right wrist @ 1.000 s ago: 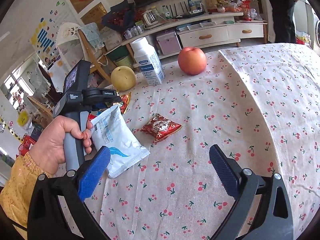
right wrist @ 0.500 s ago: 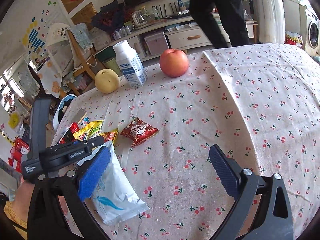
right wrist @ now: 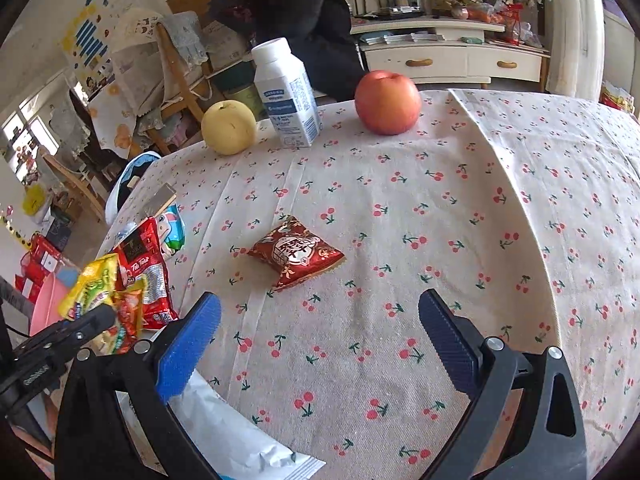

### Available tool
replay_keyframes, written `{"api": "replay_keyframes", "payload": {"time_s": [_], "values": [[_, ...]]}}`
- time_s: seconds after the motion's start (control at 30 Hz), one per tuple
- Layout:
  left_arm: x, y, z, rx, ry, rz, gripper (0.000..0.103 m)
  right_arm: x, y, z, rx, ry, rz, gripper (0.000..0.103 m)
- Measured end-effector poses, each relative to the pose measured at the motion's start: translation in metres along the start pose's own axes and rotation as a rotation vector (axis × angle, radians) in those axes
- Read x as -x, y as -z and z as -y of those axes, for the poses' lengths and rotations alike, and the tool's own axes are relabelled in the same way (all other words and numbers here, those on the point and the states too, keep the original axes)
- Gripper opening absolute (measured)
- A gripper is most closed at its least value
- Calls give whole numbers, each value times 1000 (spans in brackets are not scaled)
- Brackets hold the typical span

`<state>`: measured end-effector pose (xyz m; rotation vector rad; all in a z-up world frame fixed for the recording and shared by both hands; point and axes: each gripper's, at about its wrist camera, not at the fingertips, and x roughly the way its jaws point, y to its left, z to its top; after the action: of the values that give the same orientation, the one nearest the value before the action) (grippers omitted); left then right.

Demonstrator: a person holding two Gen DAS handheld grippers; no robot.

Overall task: Collect trash
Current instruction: 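Lift the yellow bag with left tool while right tool moves to the red snack packet, then close right tool on the red snack packet while left tool holds the yellow bag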

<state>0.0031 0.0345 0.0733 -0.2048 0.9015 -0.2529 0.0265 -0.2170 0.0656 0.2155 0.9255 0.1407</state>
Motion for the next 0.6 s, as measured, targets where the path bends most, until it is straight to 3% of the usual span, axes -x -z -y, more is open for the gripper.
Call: {"api": "replay_keyframes", "payload": {"time_s": [0.23,0.43,0.5,0.53,0.6], "values": [[17,-4,-35,61,45,68,34,-28,-13,-13,95,44,23,98],[14,-5,-46,64,71,57,34,-47,-21,-20,183,85,5,97],[14,-4,-50,64,74,51,34,-56,-23,-19,201,95,-13,89],[13,-4,-51,69,77,49,34,-61,-24,-18,205,92,-29,74],[14,-4,-54,73,81,47,34,-70,-24,-19,211,76,-52,70]]}}
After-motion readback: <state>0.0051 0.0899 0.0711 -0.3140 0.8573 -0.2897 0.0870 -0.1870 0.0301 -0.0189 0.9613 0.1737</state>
